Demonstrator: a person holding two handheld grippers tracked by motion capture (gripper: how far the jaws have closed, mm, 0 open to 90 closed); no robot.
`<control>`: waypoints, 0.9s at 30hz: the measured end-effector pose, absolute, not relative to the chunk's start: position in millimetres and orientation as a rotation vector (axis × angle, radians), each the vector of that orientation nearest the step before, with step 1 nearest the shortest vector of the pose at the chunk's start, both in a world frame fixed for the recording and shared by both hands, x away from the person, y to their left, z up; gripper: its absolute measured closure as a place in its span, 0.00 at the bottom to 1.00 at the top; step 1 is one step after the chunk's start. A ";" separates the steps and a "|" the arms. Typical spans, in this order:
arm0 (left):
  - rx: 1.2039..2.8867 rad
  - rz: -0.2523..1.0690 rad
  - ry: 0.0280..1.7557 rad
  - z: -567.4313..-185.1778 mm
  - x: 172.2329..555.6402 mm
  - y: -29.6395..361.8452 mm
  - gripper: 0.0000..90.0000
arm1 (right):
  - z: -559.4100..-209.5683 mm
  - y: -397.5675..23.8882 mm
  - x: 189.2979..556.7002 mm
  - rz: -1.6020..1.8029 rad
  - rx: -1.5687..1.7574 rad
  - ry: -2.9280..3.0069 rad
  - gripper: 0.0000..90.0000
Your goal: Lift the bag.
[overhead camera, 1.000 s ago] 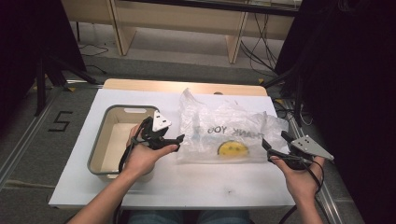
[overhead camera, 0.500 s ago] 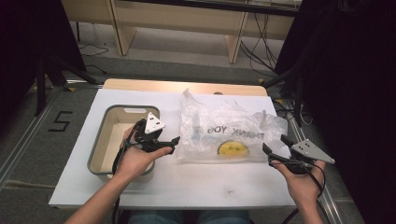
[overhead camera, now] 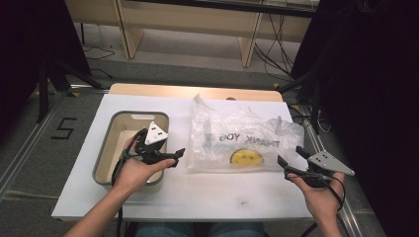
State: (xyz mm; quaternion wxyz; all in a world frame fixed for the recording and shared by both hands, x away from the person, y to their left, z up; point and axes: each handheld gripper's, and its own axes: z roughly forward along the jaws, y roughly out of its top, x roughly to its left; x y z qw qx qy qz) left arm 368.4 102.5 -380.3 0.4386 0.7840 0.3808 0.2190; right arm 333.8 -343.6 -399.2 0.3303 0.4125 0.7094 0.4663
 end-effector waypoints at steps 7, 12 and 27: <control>1.942 0.538 0.944 -380.2 363.6 112.1 0.30 | -403.2 -345.1 331.4 1.219 1.084 1.877 0.30; 1.945 0.540 0.942 -381.7 360.3 118.2 0.30 | -406.9 -346.9 329.1 1.215 1.092 1.893 0.30; 1.975 0.514 0.910 -386.7 354.0 129.9 0.29 | -418.2 -351.6 323.2 1.216 1.116 1.926 0.31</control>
